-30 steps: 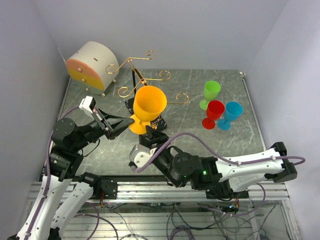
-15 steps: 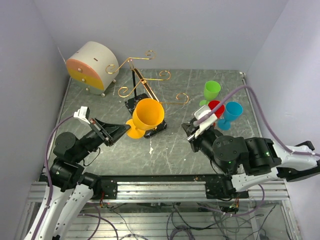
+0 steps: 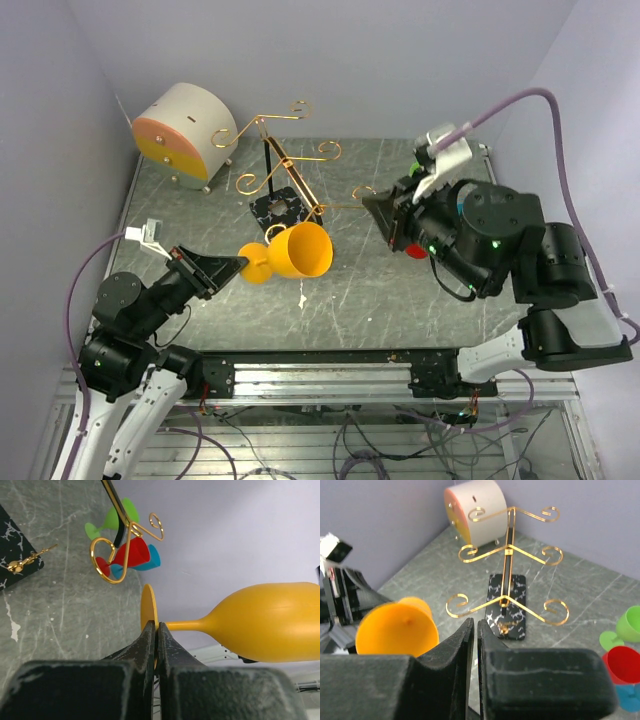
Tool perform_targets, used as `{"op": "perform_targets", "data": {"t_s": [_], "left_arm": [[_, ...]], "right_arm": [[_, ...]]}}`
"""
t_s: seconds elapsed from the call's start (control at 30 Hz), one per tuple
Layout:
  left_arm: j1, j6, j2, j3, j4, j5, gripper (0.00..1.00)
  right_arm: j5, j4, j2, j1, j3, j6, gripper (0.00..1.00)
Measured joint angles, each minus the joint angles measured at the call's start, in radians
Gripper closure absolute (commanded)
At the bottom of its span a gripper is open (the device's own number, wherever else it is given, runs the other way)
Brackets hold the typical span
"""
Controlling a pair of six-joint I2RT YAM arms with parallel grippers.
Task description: Take the wine glass off the wine glass rack
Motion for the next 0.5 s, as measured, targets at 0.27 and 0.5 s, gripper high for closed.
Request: {"op": "perform_targets", "data": {"t_s": [0.27, 0.5], "left_arm": [[0.000, 0.056, -0.010, 0.021, -0.082, -0.026, 0.93], [0.000, 0.092, -0.007, 0.081, -0.119, -0.050, 0.93]], "right_arm": [[-0.332, -0.039, 0.213, -0.369, 0.142, -0.041, 0.77], [-0.725, -0.037, 0.217, -0.521, 0.109, -0.044, 0.54]]}}
